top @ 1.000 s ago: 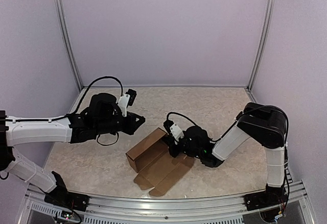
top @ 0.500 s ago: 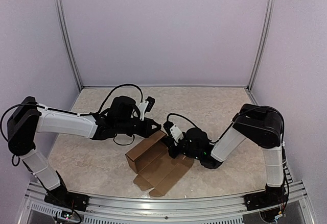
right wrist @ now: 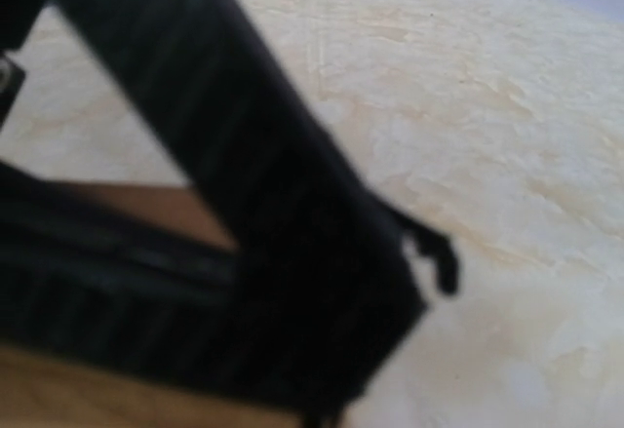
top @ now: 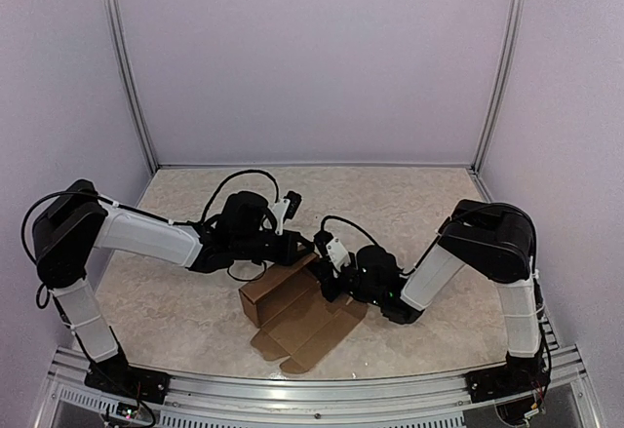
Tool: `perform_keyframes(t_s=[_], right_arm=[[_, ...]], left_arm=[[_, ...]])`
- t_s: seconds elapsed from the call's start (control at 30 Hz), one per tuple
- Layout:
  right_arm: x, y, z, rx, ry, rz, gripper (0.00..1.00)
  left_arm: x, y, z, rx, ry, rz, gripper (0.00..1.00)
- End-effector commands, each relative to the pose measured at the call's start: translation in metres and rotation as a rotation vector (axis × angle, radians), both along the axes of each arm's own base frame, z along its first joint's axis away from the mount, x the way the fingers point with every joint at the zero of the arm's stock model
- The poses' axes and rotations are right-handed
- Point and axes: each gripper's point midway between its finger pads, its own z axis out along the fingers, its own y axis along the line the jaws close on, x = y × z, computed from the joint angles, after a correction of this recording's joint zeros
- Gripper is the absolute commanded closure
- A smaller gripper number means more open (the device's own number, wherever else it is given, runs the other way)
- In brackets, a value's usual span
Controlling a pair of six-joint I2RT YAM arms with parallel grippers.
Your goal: Fold the paper box
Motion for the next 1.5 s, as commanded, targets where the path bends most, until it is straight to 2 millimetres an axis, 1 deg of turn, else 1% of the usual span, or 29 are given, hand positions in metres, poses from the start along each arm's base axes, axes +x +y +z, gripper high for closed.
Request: perform_keyframes(t_s=[0.0,0.13,0.33,0.43,0.53,0.6,0.63,0.67,0.7,0.73,1.0,1.07,1.27,1.37,1.47], right_arm=[[0.001,-0.004,-0.026,-0.042,0.046,-0.010,0.89],[0.004,-0.003,-0.024,-0.037,0.041,-0.021,0.78],[0.010,-0.001,-0.018,-0.016,0.024,-0.043,0.71],[0.012,-0.002,-0.014,-0.003,0.013,-0.056,0.70],[0.014,-0.002,-0.011,0.011,0.006,-0.064,0.70],[0.015,-0.001,-0.011,0.014,0.004,-0.065,0.74],[0.015,-0.001,-0.012,0.014,0.004,-0.067,0.77],[0.016,-0.001,-0.012,0.015,0.004,-0.070,0.83],[0.015,-0.001,-0.012,0.018,0.004,-0.068,0.94],[0.015,-0.001,-0.011,0.021,0.001,-0.069,1.00],[0.015,-0.003,-0.007,0.037,-0.015,-0.074,1.00],[0.016,-0.004,-0.004,0.046,-0.015,-0.083,0.91],[0.020,-0.003,0.004,0.069,-0.030,-0.098,0.80],[0.022,-0.001,0.005,0.072,-0.033,-0.101,0.80],[0.024,0.001,0.003,0.070,-0.032,-0.107,0.84]], left_arm=[[-0.007,0.004,-0.033,0.058,0.068,0.010,1.00],[-0.011,0.004,-0.036,0.059,0.077,0.007,1.00],[-0.012,0.005,-0.035,0.060,0.076,0.007,1.00],[-0.012,0.005,-0.035,0.064,0.075,0.006,1.00],[-0.013,0.006,-0.035,0.066,0.077,0.007,1.00],[-0.013,0.006,-0.036,0.065,0.080,0.006,1.00],[-0.013,0.006,-0.036,0.065,0.080,0.007,1.00],[-0.014,0.006,-0.035,0.063,0.081,0.005,1.00],[-0.013,0.006,-0.035,0.062,0.081,0.006,1.00],[-0.014,0.006,-0.035,0.062,0.082,0.005,1.00],[-0.014,0.005,-0.034,0.056,0.085,0.001,1.00],[-0.014,0.004,-0.034,0.055,0.085,0.000,1.00],[-0.014,0.004,-0.034,0.056,0.089,-0.001,1.00],[-0.015,0.004,-0.035,0.057,0.091,-0.002,1.00],[-0.015,0.005,-0.035,0.058,0.092,-0.001,1.00]])
